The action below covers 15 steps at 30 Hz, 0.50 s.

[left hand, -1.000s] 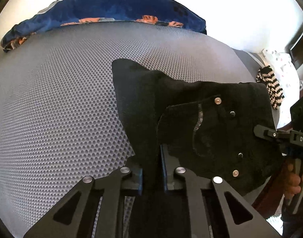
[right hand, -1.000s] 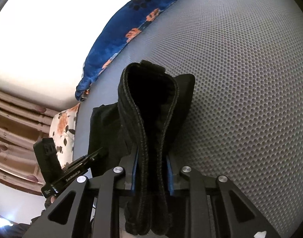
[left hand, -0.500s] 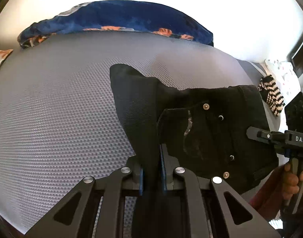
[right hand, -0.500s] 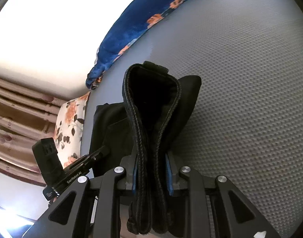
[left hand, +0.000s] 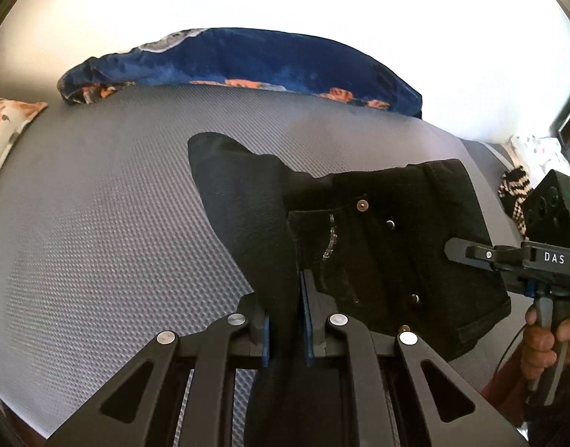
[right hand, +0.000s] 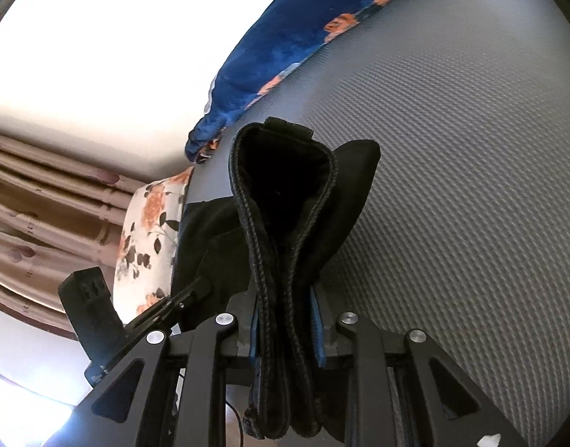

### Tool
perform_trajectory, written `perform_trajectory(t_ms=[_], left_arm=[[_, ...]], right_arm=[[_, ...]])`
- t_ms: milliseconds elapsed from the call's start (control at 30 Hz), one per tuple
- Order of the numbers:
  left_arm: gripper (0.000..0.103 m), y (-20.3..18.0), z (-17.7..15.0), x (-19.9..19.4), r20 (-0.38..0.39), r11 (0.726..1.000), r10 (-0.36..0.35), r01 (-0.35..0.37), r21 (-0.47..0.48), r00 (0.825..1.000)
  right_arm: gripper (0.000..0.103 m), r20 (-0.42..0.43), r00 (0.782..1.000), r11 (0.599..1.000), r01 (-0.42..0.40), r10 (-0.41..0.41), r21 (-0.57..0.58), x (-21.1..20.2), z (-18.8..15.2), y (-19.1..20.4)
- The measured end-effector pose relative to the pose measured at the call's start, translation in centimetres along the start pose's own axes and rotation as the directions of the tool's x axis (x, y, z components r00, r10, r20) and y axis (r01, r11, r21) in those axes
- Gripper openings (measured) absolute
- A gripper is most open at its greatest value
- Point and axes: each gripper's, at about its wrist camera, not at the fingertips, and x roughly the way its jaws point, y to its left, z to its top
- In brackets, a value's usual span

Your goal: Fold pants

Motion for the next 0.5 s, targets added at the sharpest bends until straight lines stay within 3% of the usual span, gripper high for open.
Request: perform_trajectory(t_ms=[500], left_arm=[[0.013,3.4,4.9,2.3,0.050,1.000,0.029,-0.029,-0.012,0.998]], right_arm=[[0.021,-0.010,1.000,1.000,-0.024,0.024,-0.016,3.5,5.6,1.5]])
